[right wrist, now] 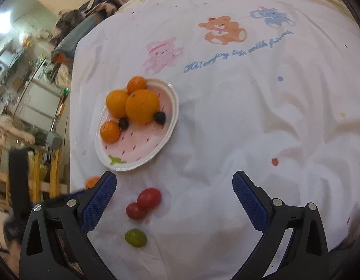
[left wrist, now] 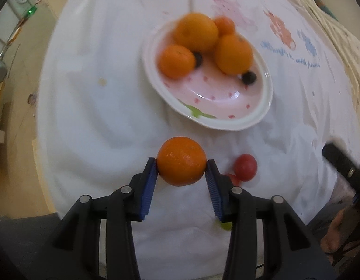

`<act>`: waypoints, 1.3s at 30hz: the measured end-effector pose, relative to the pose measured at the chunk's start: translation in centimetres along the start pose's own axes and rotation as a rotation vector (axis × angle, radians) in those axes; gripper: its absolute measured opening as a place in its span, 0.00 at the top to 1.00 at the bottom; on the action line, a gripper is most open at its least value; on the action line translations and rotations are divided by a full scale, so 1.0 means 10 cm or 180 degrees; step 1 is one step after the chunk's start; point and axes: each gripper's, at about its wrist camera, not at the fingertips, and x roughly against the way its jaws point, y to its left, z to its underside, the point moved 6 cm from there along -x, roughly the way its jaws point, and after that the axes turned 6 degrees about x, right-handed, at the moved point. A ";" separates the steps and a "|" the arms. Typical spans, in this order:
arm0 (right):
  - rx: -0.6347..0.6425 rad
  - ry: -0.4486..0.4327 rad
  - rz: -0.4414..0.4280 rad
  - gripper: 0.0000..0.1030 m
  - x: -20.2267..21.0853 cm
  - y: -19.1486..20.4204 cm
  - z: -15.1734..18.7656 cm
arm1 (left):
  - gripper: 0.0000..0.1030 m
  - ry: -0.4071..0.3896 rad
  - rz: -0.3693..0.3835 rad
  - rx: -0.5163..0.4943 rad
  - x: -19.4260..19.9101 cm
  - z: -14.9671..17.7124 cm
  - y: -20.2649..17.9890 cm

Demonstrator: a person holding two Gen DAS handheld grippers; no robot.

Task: Organize fruits
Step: 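Grasp the green lime with the right tool while the left tool holds the tangerine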

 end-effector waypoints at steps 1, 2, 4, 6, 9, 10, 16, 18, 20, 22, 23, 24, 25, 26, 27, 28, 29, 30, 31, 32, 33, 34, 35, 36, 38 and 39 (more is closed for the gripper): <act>0.0049 0.0011 0.0007 0.01 -0.01 0.03 0.03 | 0.63 -0.0026 0.0006 0.0029 0.03 -0.01 0.04; 0.0116 0.0031 0.0018 0.01 -0.02 0.08 0.06 | 0.63 -0.0057 0.0005 0.0059 0.07 -0.03 0.10; 0.0255 0.0105 -0.0001 0.01 -0.06 0.19 0.16 | 0.63 -0.0112 0.0017 0.0118 0.14 -0.06 0.19; 0.0453 0.0213 -0.0047 0.02 -0.13 0.35 0.30 | 0.63 -0.0151 0.0019 0.0149 0.19 -0.07 0.25; 0.0856 0.0355 -0.0054 0.05 -0.22 0.60 0.49 | 0.63 -0.0209 0.0043 0.0204 0.28 -0.07 0.35; 0.1001 0.0405 -0.0075 0.07 -0.25 0.69 0.56 | 0.63 -0.0223 0.0051 0.0218 0.30 -0.07 0.37; 0.1684 0.0681 0.0008 0.29 -0.47 0.98 0.90 | 0.63 -0.0152 0.0089 0.0303 0.27 -0.10 0.41; 0.1801 0.0695 0.0076 0.32 -0.52 1.01 0.94 | 0.63 -0.0143 0.0103 0.0292 0.28 -0.11 0.39; 0.1826 0.0754 0.0077 0.40 -0.57 1.00 0.96 | 0.63 -0.0144 0.0130 0.0279 0.29 -0.11 0.37; 0.1815 0.0833 0.0062 0.54 -0.62 0.97 0.99 | 0.63 -0.0143 0.0152 0.0278 0.30 -0.11 0.36; 0.1824 0.0847 0.0074 0.59 -0.63 0.96 0.99 | 0.63 -0.0142 0.0161 0.0280 0.31 -0.10 0.36; 0.1828 0.0844 0.0081 0.66 -0.64 0.95 0.98 | 0.63 -0.0140 0.0168 0.0284 0.31 -0.11 0.36; 0.1820 0.0844 0.0075 0.69 -0.64 0.94 0.97 | 0.63 -0.0136 0.0173 0.0289 0.31 -0.11 0.36; 0.1790 0.0856 0.0026 0.70 -0.64 0.94 0.97 | 0.63 -0.0134 0.0178 0.0292 0.31 -0.10 0.37; 0.1768 0.0856 0.0005 0.71 -0.63 0.94 0.97 | 0.63 -0.0131 0.0181 0.0300 0.31 -0.11 0.37; 0.1772 0.0855 -0.0002 0.71 -0.62 0.93 0.96 | 0.63 -0.0132 0.0180 0.0306 0.31 -0.11 0.38; 0.1768 0.0856 -0.0012 0.71 -0.60 0.92 0.96 | 0.63 -0.0137 0.0179 0.0315 0.31 -0.11 0.39; 0.1741 0.0859 -0.0037 0.71 -0.57 0.91 0.95 | 0.63 -0.0148 0.0175 0.0324 0.32 -0.12 0.40; 0.1720 0.0852 -0.0056 0.71 -0.54 0.90 0.93 | 0.63 -0.0156 0.0170 0.0325 0.33 -0.12 0.40; 0.1687 0.0834 -0.0092 0.71 -0.50 0.90 0.90 | 0.63 -0.0171 0.0154 0.0332 0.34 -0.13 0.42; 0.1640 0.0788 -0.0132 0.71 -0.43 0.88 0.85 | 0.63 -0.0181 0.0143 0.0335 0.34 -0.13 0.42; 0.1612 0.0757 -0.0146 0.71 -0.39 0.87 0.82 | 0.63 -0.0189 0.0135 0.0339 0.34 -0.13 0.43; 0.1555 0.0708 -0.0179 0.71 -0.32 0.85 0.76 | 0.63 -0.0193 0.0128 0.0345 0.33 -0.13 0.43; 0.1484 0.0659 -0.0216 0.71 -0.27 0.82 0.69 | 0.63 -0.0189 0.0125 0.0349 0.32 -0.13 0.43; 0.1327 0.0531 -0.0317 0.71 -0.14 0.78 0.53 | 0.63 -0.0166 0.0121 0.0328 0.28 -0.11 0.40; 0.1254 0.0448 -0.0366 0.71 -0.06 0.75 0.44 | 0.63 -0.0169 0.0107 0.0312 0.26 -0.11 0.39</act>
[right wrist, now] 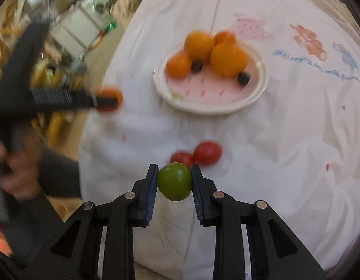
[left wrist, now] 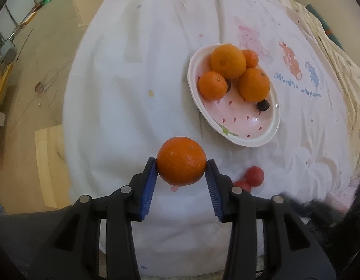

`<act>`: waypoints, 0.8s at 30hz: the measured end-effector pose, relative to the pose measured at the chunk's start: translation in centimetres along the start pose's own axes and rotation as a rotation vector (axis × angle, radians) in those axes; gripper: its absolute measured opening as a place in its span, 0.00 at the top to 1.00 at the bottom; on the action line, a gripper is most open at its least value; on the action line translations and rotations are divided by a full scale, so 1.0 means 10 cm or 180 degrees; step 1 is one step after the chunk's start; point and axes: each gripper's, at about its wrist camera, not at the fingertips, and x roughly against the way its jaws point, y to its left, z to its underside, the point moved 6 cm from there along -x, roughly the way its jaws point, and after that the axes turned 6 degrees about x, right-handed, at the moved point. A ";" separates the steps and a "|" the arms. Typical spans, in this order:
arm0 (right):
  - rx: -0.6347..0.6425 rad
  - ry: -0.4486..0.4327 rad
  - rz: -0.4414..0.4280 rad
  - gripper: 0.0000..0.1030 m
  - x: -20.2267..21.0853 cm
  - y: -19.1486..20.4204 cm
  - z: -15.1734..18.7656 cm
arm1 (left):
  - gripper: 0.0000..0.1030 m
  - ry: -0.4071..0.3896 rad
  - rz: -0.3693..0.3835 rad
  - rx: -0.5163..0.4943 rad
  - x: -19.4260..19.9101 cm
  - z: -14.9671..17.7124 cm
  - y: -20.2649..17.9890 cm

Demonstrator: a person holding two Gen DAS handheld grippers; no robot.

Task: Organize fruits
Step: 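Grasp the green lime with the right tool while the left tool holds the tangerine, then lower the tangerine into the pink plate and open the left tool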

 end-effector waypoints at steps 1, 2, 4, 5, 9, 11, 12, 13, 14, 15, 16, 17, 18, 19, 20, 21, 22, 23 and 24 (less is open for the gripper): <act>-0.0044 -0.0096 -0.0016 0.71 0.08 -0.05 -0.07 | 0.63 -0.0014 -0.0011 -0.0018 -0.01 0.00 -0.01; -0.0067 -0.0178 -0.0019 0.71 0.14 -0.08 -0.15 | 0.63 -0.0026 -0.0017 -0.0033 -0.01 0.00 -0.02; -0.0098 -0.0281 -0.0022 0.71 0.21 -0.11 -0.29 | 0.63 -0.0076 0.0007 -0.0048 -0.01 -0.01 -0.05; -0.0127 -0.0351 -0.0011 0.71 0.26 -0.17 -0.37 | 0.63 -0.0107 0.0030 -0.0056 0.00 -0.02 -0.06; -0.0236 -0.0463 -0.0041 0.71 0.27 -0.30 -0.58 | 0.63 -0.0290 0.0104 -0.0125 0.07 -0.07 -0.13; -0.0254 -0.0484 -0.0041 0.71 0.25 -0.37 -0.67 | 0.63 -0.0353 0.0117 -0.0162 0.08 -0.11 -0.15; -0.0258 -0.0488 -0.0049 0.71 0.23 -0.41 -0.72 | 0.63 -0.0393 0.0117 -0.0181 0.09 -0.14 -0.16; -0.0261 -0.0489 -0.0057 0.71 0.23 -0.44 -0.75 | 0.63 -0.0418 0.0117 -0.0202 0.08 -0.17 -0.18; -0.0267 -0.0485 -0.0059 0.71 0.20 -0.47 -0.79 | 0.63 -0.0422 0.0120 -0.0216 0.07 -0.19 -0.18; -0.0270 -0.0480 -0.0069 0.71 0.16 -0.50 -0.84 | 0.63 -0.0417 0.0134 -0.0234 0.06 -0.23 -0.20; -0.0269 -0.0478 -0.0075 0.71 0.14 -0.52 -0.86 | 0.63 -0.0401 0.0158 -0.0238 0.04 -0.28 -0.21; -0.0268 -0.0472 -0.0080 0.71 0.11 -0.54 -0.89 | 0.63 -0.0387 0.0175 -0.0239 0.02 -0.31 -0.23; -0.0273 -0.0457 -0.0091 0.71 0.07 -0.57 -0.92 | 0.63 -0.0372 0.0194 -0.0244 0.00 -0.38 -0.25; -0.0282 -0.0447 -0.0103 0.71 0.04 -0.59 -0.93 | 0.63 -0.0369 0.0200 -0.0246 -0.01 -0.45 -0.26; -0.0291 -0.0436 -0.0113 0.71 0.00 -0.62 -0.96 | 0.63 -0.0371 0.0196 -0.0240 -0.02 -0.50 -0.28; -0.0297 -0.0422 -0.0128 0.71 -0.05 -0.64 -0.98 | 0.63 -0.0372 0.0181 -0.0229 -0.05 -0.58 -0.29; -0.0303 -0.0410 -0.0142 0.71 -0.07 -0.67 -0.99 | 0.63 -0.0365 0.0177 -0.0212 -0.07 -0.64 -0.30; -0.0324 -0.0388 -0.0164 0.71 -0.12 -0.69 -1.00 | 0.63 -0.0349 0.0192 -0.0191 -0.11 -0.71 -0.32; -0.0334 -0.0376 -0.0173 0.71 -0.15 -0.71 -1.01 | 0.63 -0.0330 0.0223 -0.0169 -0.15 -0.79 -0.33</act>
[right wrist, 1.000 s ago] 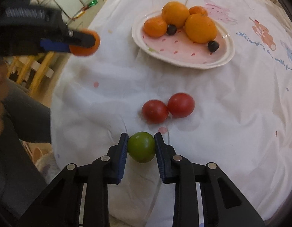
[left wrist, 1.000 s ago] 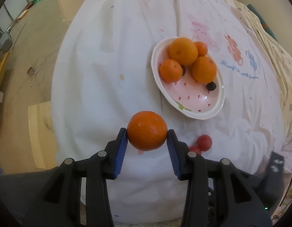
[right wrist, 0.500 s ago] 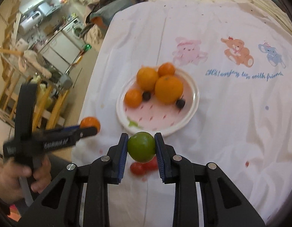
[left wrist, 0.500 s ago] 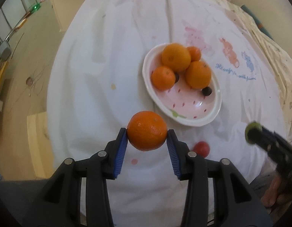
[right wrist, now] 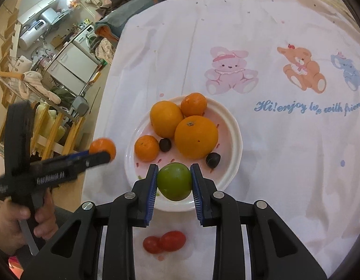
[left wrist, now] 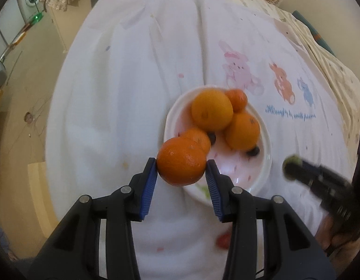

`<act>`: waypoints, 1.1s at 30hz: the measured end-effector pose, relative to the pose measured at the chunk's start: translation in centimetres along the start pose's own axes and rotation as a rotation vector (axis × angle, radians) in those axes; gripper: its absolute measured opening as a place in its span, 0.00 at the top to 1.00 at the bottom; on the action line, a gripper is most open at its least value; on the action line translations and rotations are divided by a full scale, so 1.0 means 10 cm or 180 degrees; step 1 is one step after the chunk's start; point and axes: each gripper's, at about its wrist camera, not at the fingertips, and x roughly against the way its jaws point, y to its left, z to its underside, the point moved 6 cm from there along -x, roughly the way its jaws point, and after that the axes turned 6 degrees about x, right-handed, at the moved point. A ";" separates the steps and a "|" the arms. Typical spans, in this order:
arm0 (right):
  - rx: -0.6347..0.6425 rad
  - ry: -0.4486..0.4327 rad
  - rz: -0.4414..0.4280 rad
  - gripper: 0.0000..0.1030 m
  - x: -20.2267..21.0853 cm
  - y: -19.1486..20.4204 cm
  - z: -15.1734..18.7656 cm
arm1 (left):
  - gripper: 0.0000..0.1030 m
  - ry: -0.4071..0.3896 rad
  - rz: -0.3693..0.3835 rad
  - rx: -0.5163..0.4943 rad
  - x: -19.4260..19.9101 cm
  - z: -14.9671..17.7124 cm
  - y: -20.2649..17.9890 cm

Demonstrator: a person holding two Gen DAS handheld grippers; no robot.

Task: Organize fruits
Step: 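Lower the tangerine into the pink plate and open the left tool, then lower the green lime into the pink plate and open the right tool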

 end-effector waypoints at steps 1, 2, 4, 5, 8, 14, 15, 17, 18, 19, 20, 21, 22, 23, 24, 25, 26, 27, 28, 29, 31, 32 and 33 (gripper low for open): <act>-0.0003 0.0013 -0.0004 0.71 -0.03 -0.02 -0.01 | 0.63 0.0019 0.0023 0.0019 -0.05 -0.05 0.00; 0.0003 0.0033 -0.0001 0.71 -0.06 -0.03 -0.01 | 0.63 0.0043 0.0043 0.0046 -0.10 -0.11 -0.01; 0.0010 0.0082 -0.0003 0.71 -0.15 -0.05 -0.02 | 0.63 0.0086 0.0087 0.0096 -0.21 -0.20 -0.02; 0.0012 0.0108 -0.0009 0.71 -0.19 -0.06 -0.02 | 0.63 0.0107 0.0101 0.0109 -0.26 -0.23 -0.03; 0.0032 0.0175 -0.0029 0.71 -0.30 -0.05 0.00 | 0.63 0.0138 0.0145 0.0134 -0.37 -0.31 -0.08; 0.0069 0.0264 -0.0060 0.71 -0.46 -0.02 0.03 | 0.62 0.0151 0.0153 0.0197 -0.50 -0.34 -0.11; 0.0063 0.0286 -0.0071 0.71 -0.50 -0.02 0.04 | 0.62 0.0140 0.0158 0.0226 -0.51 -0.33 -0.10; 0.0071 0.0343 -0.0079 0.71 -0.57 -0.01 0.06 | 0.61 0.0155 0.0176 0.0273 -0.53 -0.33 -0.10; 0.0077 0.0381 -0.0083 0.71 -0.62 -0.01 0.09 | 0.61 0.0190 0.0175 0.0299 -0.55 -0.33 -0.09; 0.0083 0.0408 -0.0087 0.71 -0.65 0.00 0.10 | 0.60 0.0245 0.0175 0.0322 -0.58 -0.32 -0.08; 0.0092 0.0430 -0.0086 0.71 -0.69 0.00 0.10 | 0.59 0.0276 0.0185 0.0336 -0.59 -0.32 -0.08; 0.0106 0.0453 -0.0077 0.71 -0.72 0.01 0.11 | 0.58 0.0301 0.0210 0.0357 -0.61 -0.31 -0.08; 0.0117 0.0467 -0.0073 0.71 -0.74 0.02 0.12 | 0.54 0.0301 0.0222 0.0352 -0.61 -0.30 -0.09; 0.0121 0.0482 -0.0072 0.71 -0.77 0.02 0.13 | 0.49 0.0300 0.0225 0.0323 -0.60 -0.30 -0.10; 0.0118 0.0505 -0.0072 0.71 -0.80 0.03 0.13 | 0.47 0.0304 0.0227 0.0272 -0.60 -0.30 -0.12; 0.0118 0.0522 -0.0076 0.71 -0.82 0.03 0.13 | 0.43 0.0303 0.0216 0.0236 -0.59 -0.31 -0.14; 0.0121 0.0543 -0.0080 0.71 -0.85 0.03 0.14 | 0.37 0.0288 0.0197 0.0179 -0.57 -0.30 -0.17; 0.0120 0.0559 -0.0091 0.69 -0.86 0.03 0.15 | 0.34 0.0276 0.0185 0.0143 -0.56 -0.30 -0.19; 0.0121 0.0574 -0.0100 0.68 -0.87 0.04 0.16 | 0.28 0.0260 0.0166 0.0107 -0.55 -0.31 -0.21; 0.0130 0.0584 -0.0121 0.68 -0.88 0.06 0.17 | 0.27 0.0241 0.0147 0.0066 -0.53 -0.31 -0.22; 0.0151 0.0587 -0.0131 0.60 -0.88 0.08 0.17 | 0.27 0.0219 0.0143 0.0015 -0.50 -0.31 -0.24; 0.0151 0.0594 -0.0144 0.41 -0.88 0.09 0.16 | 0.27 0.0215 0.0143 0.0003 -0.50 -0.31 -0.24; 0.0152 0.0575 -0.0151 0.34 -0.86 0.09 0.16 | 0.27 0.0197 0.0128 -0.0011 -0.48 -0.31 -0.24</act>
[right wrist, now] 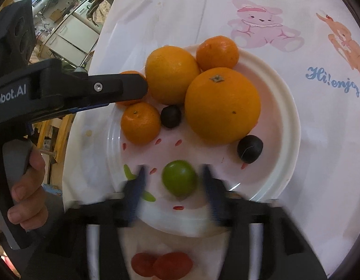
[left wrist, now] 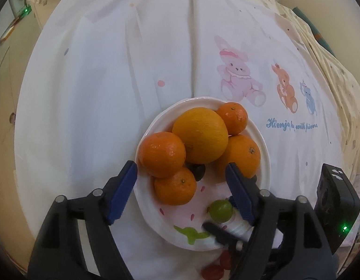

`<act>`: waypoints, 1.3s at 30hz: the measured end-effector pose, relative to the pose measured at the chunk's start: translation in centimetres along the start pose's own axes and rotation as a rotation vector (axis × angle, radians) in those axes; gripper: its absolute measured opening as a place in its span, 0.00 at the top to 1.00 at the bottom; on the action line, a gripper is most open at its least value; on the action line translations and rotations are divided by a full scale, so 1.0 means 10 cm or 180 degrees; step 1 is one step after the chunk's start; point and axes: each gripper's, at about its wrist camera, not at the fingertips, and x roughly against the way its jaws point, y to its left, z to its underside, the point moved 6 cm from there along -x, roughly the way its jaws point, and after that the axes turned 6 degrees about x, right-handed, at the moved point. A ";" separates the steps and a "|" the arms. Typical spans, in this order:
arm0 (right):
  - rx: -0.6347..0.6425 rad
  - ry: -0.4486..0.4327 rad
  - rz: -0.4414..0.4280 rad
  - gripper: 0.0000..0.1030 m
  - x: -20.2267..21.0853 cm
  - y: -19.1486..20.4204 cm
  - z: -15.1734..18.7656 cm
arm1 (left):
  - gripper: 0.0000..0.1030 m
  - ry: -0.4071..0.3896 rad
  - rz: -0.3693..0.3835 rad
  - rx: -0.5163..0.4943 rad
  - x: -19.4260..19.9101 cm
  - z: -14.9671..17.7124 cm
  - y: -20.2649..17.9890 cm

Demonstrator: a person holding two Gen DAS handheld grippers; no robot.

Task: Organize fruits
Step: 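Lower the green lime into the pink plate and open the right tool, then grasp a red tomato beside the plate with the left tool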

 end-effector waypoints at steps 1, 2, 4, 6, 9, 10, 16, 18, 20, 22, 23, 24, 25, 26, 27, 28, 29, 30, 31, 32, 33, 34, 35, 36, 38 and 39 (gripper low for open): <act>0.0010 -0.0041 0.0012 0.28 0.02 0.01 -0.01 | 0.27 -0.0025 -0.0019 -0.0012 0.02 0.00 0.00; 0.0023 -0.0080 0.0017 0.28 0.05 0.01 0.00 | 0.27 -0.0071 -0.0047 -0.0033 0.05 -0.01 0.00; 0.0034 -0.0095 0.0021 0.28 0.10 0.02 0.00 | 0.27 -0.0138 -0.0088 -0.0072 0.10 -0.02 0.00; 0.0064 -0.0114 0.0059 0.28 0.17 0.02 0.03 | 0.27 -0.0208 -0.0150 -0.0098 0.16 -0.02 0.02; 0.0061 -0.0131 0.0121 0.28 0.28 0.02 0.11 | 0.27 -0.0351 -0.0191 -0.0062 0.28 -0.01 0.06; 0.0048 -0.0139 0.0131 0.28 0.31 0.02 0.14 | 0.27 -0.0386 -0.0192 -0.0054 0.31 0.00 0.07; -0.0062 -0.0245 0.0310 0.28 0.60 -0.07 0.29 | 0.27 -0.0487 -0.0218 -0.0027 0.53 0.13 0.11; -0.0172 -0.0312 0.0318 0.28 0.70 -0.11 0.33 | 0.27 -0.0528 -0.0280 -0.0136 0.62 0.18 0.08; -0.0262 -0.0345 0.0295 0.28 0.76 -0.13 0.35 | 0.27 -0.0567 -0.0296 -0.0219 0.70 0.24 0.07; -0.0325 -0.0377 0.0315 0.27 0.81 -0.13 0.39 | 0.27 -0.0598 -0.0280 -0.0253 0.78 0.32 0.08; -0.0344 -0.0384 0.0338 0.27 0.84 -0.12 0.42 | 0.27 -0.0623 -0.0285 -0.0258 0.82 0.36 0.09; -0.0372 -0.0400 0.0365 0.27 0.88 -0.13 0.46 | 0.27 -0.0649 -0.0286 -0.0268 0.85 0.41 0.09; -0.0385 -0.0407 0.0372 0.27 0.90 -0.13 0.47 | 0.27 -0.0661 -0.0289 -0.0279 0.88 0.45 0.09; -0.0404 -0.0423 0.0376 0.27 0.94 -0.13 0.50 | 0.27 -0.0662 -0.0284 -0.0299 0.91 0.49 0.09; -0.0416 -0.0433 0.0377 0.26 0.96 -0.12 0.52 | 0.27 -0.0656 -0.0275 -0.0315 0.92 0.54 0.08; -0.0432 -0.0449 0.0378 0.26 0.98 -0.11 0.53 | 0.27 -0.0653 -0.0266 -0.0327 0.94 0.58 0.08; -0.0447 -0.0465 0.0378 0.25 1.00 -0.10 0.56 | 0.27 -0.0647 -0.0252 -0.0344 0.95 0.63 0.07; -0.0475 -0.0483 0.0381 0.25 1.03 -0.09 0.59 | 0.27 -0.0637 -0.0241 -0.0354 0.96 0.68 0.07; -0.0504 -0.0497 0.0377 0.25 1.05 -0.09 0.61 | 0.27 -0.0610 -0.0215 -0.0365 0.97 0.76 0.07; -0.0539 -0.0514 0.0362 0.25 1.08 -0.09 0.64 | 0.27 -0.0591 -0.0198 -0.0369 0.96 0.80 0.06; -0.0581 -0.0535 0.0344 0.25 1.10 -0.08 0.67 | 0.27 -0.0552 -0.0172 -0.0377 0.95 0.86 0.05; -0.0614 -0.0548 0.0333 0.25 1.12 -0.08 0.69 | 0.27 -0.0511 -0.0170 -0.0391 0.93 0.93 0.04; -0.0644 -0.0566 0.0324 0.25 1.14 -0.08 0.72 | 0.27 -0.0486 -0.0171 -0.0406 0.92 0.98 0.03; -0.0676 -0.0588 0.0317 0.25 1.16 -0.07 0.74 | 0.27 -0.0443 -0.0171 -0.0437 0.89 1.04 0.02; -0.0722 -0.0605 0.0317 0.25 1.19 -0.07 0.78 | 0.27 -0.0404 -0.0173 -0.0462 0.85 1.13 -0.01; -0.0738 -0.0592 0.0337 0.25 1.19 -0.07 0.81 | 0.27 -0.0376 -0.0177 -0.0469 0.83 1.17 -0.02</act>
